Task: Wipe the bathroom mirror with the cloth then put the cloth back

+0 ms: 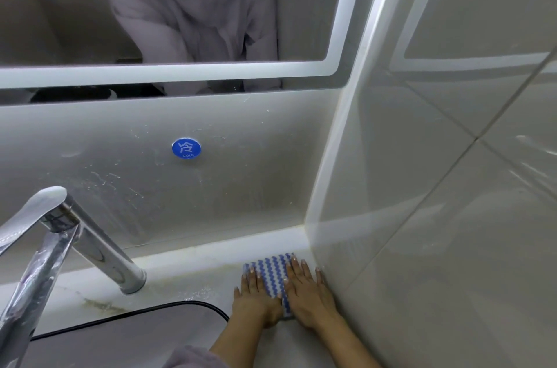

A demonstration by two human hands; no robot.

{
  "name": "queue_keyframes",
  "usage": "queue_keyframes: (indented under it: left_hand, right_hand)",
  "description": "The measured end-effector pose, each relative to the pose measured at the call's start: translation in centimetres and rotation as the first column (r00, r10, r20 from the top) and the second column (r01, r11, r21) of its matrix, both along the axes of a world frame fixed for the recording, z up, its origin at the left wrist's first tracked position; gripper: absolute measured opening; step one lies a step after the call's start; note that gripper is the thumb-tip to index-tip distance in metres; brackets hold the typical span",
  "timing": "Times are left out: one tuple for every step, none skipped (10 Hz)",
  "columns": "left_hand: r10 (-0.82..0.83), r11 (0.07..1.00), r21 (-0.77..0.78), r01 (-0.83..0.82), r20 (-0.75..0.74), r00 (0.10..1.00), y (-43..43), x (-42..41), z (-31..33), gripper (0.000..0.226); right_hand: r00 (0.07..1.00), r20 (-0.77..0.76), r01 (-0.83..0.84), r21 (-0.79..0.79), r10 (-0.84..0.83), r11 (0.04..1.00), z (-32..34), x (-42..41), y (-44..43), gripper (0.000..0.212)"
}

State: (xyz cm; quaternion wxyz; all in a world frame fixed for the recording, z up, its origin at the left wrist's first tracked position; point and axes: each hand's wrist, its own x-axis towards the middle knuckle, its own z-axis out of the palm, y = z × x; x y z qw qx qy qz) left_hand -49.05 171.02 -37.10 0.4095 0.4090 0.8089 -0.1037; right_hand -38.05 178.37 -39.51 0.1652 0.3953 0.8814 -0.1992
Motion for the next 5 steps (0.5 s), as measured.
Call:
queue_keyframes:
  left_hand:
    - [-0.009, 1.0, 0.019, 0.009, -0.032, 0.999, -0.2, 0.2, 0.4, 0.08]
    - [-0.024, 0.997, 0.072, 0.03, -0.08, 0.997, -0.6, 0.5, 1.5, 0.08]
    - [-0.041, 0.977, 0.2, 0.076, -0.177, 0.983, -1.0, 0.8, 3.5, 0.075]
    - [-0.034, 0.933, 0.326, 0.155, -0.348, 0.937, -1.6, 0.5, 6.0, 0.072]
    - [0.024, 0.911, 0.387, 0.139, -0.387, 0.922, -3.1, -0.2, 7.9, 0.075]
  right_hand:
    - [0.999, 0.036, -0.014, -0.022, 0.015, 1.0, 0.9, -0.1, -0.1, 0.055]
    - [1.0, 0.017, -0.012, -0.011, 0.012, 1.0, 1.7, 0.1, -0.3, 0.055]
    - [0.987, -0.139, 0.071, -0.059, -0.079, 0.996, 3.3, 0.3, -0.7, 0.053]
    - [0.902, -0.35, 0.185, -0.217, -0.253, 0.958, 5.8, 0.1, -1.3, 0.052]
    - [0.854, -0.427, 0.203, -0.252, -0.297, 0.946, 8.5, 0.1, -2.1, 0.053]
